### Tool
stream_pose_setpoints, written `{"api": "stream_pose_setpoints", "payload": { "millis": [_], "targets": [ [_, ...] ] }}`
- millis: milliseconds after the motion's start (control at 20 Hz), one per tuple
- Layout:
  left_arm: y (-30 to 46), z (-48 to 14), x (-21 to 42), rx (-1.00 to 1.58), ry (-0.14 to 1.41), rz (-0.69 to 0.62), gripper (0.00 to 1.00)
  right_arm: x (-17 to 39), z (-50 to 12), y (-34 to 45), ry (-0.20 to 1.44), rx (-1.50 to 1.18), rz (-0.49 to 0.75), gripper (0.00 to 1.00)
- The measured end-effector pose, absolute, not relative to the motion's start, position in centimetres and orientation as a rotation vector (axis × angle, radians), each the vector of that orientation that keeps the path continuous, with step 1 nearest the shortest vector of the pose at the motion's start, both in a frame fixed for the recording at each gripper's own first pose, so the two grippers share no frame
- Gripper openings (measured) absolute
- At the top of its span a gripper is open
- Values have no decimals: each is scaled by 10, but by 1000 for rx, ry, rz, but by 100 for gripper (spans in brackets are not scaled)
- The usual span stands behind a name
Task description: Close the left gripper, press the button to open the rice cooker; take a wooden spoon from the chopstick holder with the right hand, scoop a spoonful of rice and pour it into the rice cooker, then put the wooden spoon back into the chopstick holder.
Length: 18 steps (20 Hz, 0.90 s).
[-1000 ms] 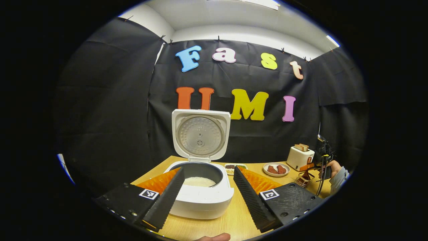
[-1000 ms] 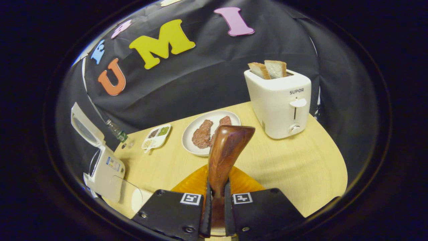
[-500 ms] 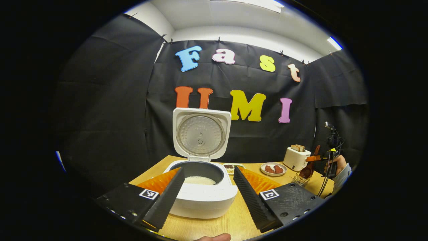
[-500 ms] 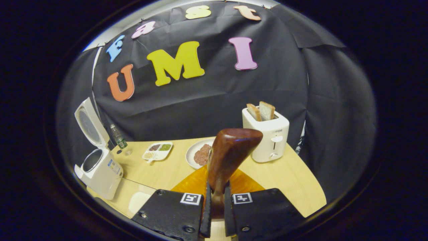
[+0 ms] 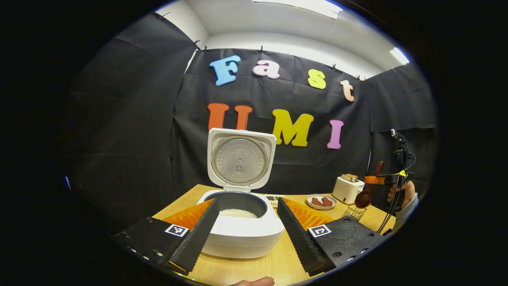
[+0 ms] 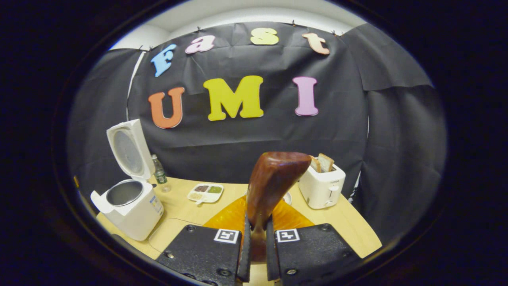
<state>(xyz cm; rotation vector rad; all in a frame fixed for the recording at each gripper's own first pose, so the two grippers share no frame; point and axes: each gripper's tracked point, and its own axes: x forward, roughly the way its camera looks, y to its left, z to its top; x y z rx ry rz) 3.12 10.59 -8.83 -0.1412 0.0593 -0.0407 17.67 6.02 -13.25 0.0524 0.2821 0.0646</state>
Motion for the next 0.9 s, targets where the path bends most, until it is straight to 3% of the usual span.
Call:
{"api": "stream_pose_setpoints", "payload": {
  "millis": [250, 600, 650, 700, 900],
  "targets": [
    [117, -78, 27, -121, 36, -45, 94, 173, -143, 114, 239, 20, 77, 21],
    [115, -94, 30, -82, 62, -76, 94, 186, -231, 145, 321, -38, -64, 21],
    [115, -98, 32, -75, 66, -79, 94, 187, -238, 149, 322, -48, -73, 16],
    [116, -101, 34, -71, 71, -81, 94, 189, -246, 150, 323, -53, -83, 21],
    [113, -114, 39, -74, 95, -99, 94, 194, -260, 145, 312, -108, -110, 23]
  ]
}}
